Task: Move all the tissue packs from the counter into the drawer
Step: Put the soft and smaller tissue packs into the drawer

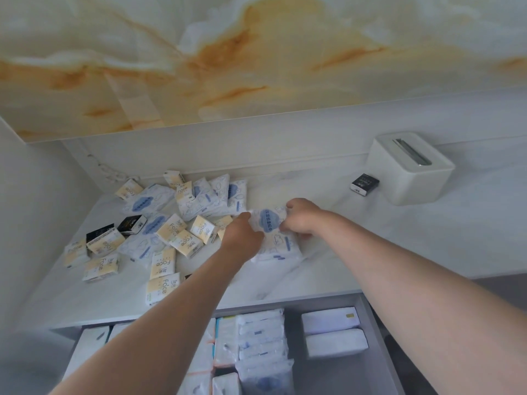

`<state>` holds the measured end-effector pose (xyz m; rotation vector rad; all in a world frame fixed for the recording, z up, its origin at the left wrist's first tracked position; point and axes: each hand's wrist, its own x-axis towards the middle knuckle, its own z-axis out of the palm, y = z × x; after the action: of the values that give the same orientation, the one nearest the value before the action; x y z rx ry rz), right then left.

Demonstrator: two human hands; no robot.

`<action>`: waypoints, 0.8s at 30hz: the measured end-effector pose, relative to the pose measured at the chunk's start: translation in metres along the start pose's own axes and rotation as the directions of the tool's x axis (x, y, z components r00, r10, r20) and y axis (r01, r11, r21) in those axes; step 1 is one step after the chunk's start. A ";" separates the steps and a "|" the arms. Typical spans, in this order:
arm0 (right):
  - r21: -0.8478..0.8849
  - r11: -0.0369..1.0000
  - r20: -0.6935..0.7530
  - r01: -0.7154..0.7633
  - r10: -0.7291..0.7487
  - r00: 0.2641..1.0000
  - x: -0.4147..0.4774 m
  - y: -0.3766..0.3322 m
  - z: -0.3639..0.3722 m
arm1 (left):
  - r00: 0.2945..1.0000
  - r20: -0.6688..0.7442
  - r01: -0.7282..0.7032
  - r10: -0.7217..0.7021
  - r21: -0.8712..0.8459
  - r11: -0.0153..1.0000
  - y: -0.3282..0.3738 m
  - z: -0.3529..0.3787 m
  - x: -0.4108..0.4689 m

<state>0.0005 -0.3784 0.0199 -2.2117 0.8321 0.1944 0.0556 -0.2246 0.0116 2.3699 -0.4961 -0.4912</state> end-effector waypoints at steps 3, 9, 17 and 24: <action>0.114 0.993 -0.001 -0.002 0.002 1.000 -0.002 -0.001 0.004 | 0.998 -0.004 0.058 -0.059 -0.121 0.991 0.003 0.002 -0.003; 0.290 0.957 0.037 -0.013 0.002 0.999 -0.029 -0.003 0.012 | 0.992 0.008 0.120 -0.127 -0.386 0.915 -0.012 -0.002 -0.023; 0.245 0.968 0.110 0.056 -0.085 0.990 -0.086 -0.014 0.033 | 1.000 -0.021 0.008 -0.019 -0.421 0.907 -0.041 -0.021 -0.086; -0.039 0.950 0.197 0.310 -0.296 0.935 -0.145 -0.028 0.044 | 0.972 0.016 -0.230 0.233 -0.098 0.968 -0.063 -0.052 -0.141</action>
<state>-0.0899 -0.2601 0.0598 -2.3108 0.3781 0.2806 -0.0274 -0.0863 0.0366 2.1816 -0.7361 -0.4302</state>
